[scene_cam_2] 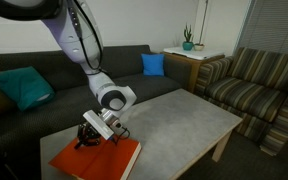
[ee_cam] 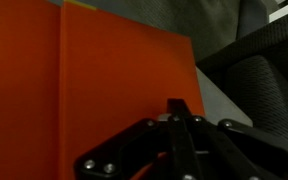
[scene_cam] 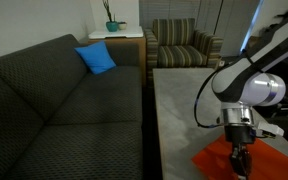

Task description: Open the first cover of the book

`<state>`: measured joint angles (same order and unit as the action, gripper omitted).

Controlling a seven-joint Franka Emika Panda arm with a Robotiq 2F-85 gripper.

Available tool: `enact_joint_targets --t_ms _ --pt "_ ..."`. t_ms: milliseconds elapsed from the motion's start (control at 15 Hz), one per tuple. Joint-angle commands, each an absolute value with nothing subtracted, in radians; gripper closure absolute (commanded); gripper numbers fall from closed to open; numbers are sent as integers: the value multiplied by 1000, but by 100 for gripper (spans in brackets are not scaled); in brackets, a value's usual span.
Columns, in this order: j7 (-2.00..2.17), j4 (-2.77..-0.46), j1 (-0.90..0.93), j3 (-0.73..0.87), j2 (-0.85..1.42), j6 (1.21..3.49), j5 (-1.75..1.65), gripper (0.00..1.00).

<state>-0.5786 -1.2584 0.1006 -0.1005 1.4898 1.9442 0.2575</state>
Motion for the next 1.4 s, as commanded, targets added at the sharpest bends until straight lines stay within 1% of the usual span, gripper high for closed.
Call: enact_joint_targets --t_ms 0,67,133,200,333,400,467,1067,1333 --pt "-525 -1288 102 -113 1490 2054 171 100" --pt "-510 -1294 104 -115 1490 2077 147 100" --pt "-538 -1292 162 -51 1490 2084 220 100" --pt "-485 -1307 102 -117 1490 2103 127 100" --pt "-460 -1313 107 -117 1490 2119 100 100" --pt "-491 -1305 163 -57 1489 2111 183 100" --pt "-442 -1314 106 -118 1488 2117 96 100" --pt "-442 -1259 70 -128 1476 2153 51 100" --pt "-482 -1243 56 -120 1454 2218 82 100"
